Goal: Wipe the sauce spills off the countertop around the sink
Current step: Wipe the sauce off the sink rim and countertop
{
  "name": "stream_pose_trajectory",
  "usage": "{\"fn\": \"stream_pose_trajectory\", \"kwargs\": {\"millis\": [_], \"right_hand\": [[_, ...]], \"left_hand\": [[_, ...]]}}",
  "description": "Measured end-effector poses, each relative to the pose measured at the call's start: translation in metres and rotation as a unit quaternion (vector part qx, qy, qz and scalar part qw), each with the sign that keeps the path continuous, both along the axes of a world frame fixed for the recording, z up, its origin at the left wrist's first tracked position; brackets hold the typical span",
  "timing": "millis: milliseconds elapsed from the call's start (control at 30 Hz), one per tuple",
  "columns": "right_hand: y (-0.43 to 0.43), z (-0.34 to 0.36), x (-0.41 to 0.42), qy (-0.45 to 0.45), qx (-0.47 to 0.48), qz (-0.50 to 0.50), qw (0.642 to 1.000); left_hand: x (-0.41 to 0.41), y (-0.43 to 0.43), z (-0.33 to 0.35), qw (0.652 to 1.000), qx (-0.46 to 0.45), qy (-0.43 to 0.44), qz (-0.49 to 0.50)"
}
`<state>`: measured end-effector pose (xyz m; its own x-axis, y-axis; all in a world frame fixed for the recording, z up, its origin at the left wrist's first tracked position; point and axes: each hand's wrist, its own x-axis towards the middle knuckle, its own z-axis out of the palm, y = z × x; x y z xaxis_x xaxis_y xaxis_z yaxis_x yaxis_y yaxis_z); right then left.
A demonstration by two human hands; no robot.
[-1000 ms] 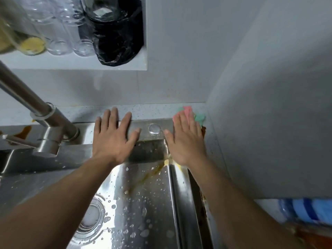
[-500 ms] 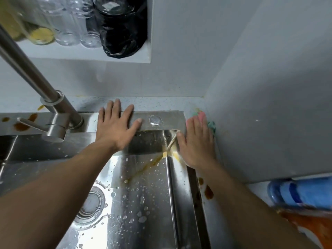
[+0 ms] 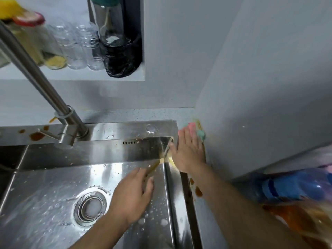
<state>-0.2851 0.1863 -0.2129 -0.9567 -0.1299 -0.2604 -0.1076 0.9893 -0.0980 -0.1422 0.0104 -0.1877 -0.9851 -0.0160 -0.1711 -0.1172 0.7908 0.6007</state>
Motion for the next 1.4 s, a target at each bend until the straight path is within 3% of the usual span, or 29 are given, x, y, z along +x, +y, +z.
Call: {"fn": "stream_pose_trajectory", "kwargs": {"millis": [133,367,533,633,800,1033,1267,1400], "right_hand": [[0.001,0.002,-0.049,-0.008,0.014,-0.005,1.000],[0.024,-0.002,0.079,0.015,-0.011,-0.028,0.999],[0.020,-0.003,0.024,0.032,0.024,-0.002,0.999],[0.017,0.000,0.021,0.006,0.011,-0.022,1.000],[0.031,0.006,0.087,-0.005,0.012,-0.010,1.000],[0.022,0.004,0.011,0.003,0.046,0.022,0.999],[0.036,-0.004,0.092,0.015,0.005,0.005,1.000],[0.028,0.000,0.046,0.015,0.010,0.012,1.000]], "left_hand": [[0.042,0.022,-0.004,0.997,0.013,-0.058,-0.043],[0.113,0.037,-0.016,0.982,-0.043,-0.124,-0.134],[0.131,0.040,-0.035,0.980,-0.004,-0.164,-0.110],[0.139,0.041,-0.034,0.985,-0.007,-0.143,-0.099],[0.147,0.043,-0.025,0.987,-0.028,-0.124,-0.100],[0.150,0.047,-0.035,0.992,-0.072,-0.054,-0.091],[0.151,0.048,-0.033,0.993,-0.082,-0.037,-0.075],[0.150,0.049,-0.037,0.993,-0.088,-0.016,-0.079]]}}
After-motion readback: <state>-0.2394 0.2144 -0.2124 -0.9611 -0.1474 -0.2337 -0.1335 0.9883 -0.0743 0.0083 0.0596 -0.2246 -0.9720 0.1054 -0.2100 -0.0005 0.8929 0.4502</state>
